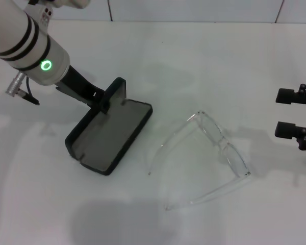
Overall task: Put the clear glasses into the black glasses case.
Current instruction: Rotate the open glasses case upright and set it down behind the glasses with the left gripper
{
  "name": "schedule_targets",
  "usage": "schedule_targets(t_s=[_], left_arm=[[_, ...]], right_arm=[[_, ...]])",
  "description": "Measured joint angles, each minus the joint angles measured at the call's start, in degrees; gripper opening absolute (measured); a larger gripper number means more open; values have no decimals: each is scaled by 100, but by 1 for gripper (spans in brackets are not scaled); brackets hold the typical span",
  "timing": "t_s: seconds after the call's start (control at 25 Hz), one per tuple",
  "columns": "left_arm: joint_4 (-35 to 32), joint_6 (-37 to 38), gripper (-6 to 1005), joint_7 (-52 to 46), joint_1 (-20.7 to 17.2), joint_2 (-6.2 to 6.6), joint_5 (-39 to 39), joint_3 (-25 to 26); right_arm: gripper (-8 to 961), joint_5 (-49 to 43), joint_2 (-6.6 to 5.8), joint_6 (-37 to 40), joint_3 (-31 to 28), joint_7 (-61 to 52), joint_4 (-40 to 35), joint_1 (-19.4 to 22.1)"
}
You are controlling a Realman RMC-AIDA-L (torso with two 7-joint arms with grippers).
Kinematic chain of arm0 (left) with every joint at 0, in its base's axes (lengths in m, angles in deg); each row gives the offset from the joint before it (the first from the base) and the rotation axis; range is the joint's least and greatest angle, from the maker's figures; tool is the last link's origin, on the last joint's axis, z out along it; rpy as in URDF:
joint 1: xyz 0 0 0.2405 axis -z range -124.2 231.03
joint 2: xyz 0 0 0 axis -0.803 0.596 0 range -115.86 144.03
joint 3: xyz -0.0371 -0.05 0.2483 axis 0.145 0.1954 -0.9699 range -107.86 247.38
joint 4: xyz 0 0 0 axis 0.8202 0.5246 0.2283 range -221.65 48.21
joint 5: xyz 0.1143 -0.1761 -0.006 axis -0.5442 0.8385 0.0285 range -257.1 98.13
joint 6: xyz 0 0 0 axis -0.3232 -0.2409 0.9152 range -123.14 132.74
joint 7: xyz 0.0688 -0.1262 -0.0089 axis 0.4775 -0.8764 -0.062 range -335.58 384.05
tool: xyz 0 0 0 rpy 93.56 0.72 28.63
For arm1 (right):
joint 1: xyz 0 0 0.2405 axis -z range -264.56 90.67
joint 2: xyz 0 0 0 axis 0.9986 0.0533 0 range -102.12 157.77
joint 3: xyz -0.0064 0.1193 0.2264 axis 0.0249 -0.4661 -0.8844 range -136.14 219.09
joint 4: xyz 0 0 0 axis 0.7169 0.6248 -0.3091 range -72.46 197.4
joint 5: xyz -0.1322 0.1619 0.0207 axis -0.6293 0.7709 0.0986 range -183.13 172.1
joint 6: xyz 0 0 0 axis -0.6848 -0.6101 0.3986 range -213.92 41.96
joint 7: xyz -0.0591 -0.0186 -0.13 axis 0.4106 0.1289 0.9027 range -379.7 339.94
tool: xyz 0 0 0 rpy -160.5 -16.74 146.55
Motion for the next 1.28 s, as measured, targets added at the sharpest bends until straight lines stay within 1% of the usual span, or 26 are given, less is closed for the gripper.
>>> schedule_targets(t_s=[0.12, 0.24, 0.4, 0.6, 0.8, 0.92, 1.08, 1.16, 1.28], left_arm=[[-7, 1, 292, 143, 10, 1, 1, -23], [-10, -1, 234, 483, 12, 2, 10, -89], [-149, -30, 213, 1201, -48, 2, 48, -113], [-714, -187, 203, 1994, -367, -9, 59, -411], [-1363, -395, 203, 2915, -737, -11, 278, -737], [-1635, -512, 203, 3347, -910, -12, 390, -946], [-1941, -811, 204, 4084, -1238, -15, 431, -1363], [-1976, -906, 204, 4347, -1299, -16, 432, -1475], [-1958, -951, 204, 4599, -1260, -16, 467, -1533]], right_arm=[[694, 2, 0, 0, 0, 0, -1, 3], [694, 3, 0, 0, -22, 0, -1, 10], [694, 8, -2, 47, -257, 52, 83, 13], [693, 19, -7, 212, -708, 161, 287, 12], [693, 20, -14, 260, -859, 224, 327, 44], [694, 20, -21, 314, -1013, 294, 382, 84], [694, 20, -32, 352, -1158, 357, 442, 127], [694, 20, -35, 359, -1181, 363, 449, 145], [693, 20, -35, 366, -1186, 367, 452, 148]])
